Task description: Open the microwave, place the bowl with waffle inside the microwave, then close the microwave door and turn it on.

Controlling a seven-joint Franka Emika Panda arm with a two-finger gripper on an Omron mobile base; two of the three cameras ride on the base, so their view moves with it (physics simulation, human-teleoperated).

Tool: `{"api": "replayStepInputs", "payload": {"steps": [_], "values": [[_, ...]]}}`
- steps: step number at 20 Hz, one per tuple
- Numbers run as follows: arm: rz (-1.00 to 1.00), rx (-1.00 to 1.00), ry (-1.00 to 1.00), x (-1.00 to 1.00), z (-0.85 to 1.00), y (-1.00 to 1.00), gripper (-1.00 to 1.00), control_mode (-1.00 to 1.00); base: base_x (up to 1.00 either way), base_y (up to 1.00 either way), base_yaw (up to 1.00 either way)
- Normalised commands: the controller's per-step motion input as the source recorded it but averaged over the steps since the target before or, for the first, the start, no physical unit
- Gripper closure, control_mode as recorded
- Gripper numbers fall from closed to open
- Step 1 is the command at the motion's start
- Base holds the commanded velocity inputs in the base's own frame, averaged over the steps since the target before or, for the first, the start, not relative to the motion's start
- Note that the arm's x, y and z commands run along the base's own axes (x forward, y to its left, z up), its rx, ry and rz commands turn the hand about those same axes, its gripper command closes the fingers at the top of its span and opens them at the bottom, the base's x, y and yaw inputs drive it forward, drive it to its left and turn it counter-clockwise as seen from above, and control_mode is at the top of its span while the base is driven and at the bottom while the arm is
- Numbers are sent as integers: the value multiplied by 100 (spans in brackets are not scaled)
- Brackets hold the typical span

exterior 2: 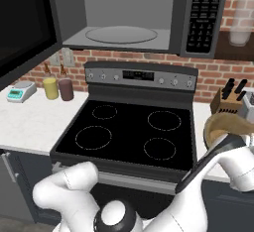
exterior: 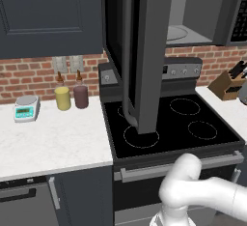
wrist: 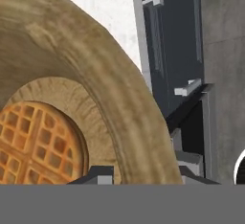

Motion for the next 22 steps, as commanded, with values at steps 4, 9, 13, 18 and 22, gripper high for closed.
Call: {"api": "replayStepInputs", "payload": {"steps": [4, 9, 13, 18, 22], "values": [[0, -1, 8, -17, 90, 74, 100, -100, 0, 0, 0], [0, 0, 12, -3, 100, 54, 100, -100, 0, 0, 0], [0, 0, 11, -28, 100, 46, 100, -100, 0, 0, 0], [0, 0, 9, -44, 96, 44, 100, -100, 0, 0, 0], [0, -1, 1, -29, 70, 58, 100, -100, 0, 0, 0]]}}
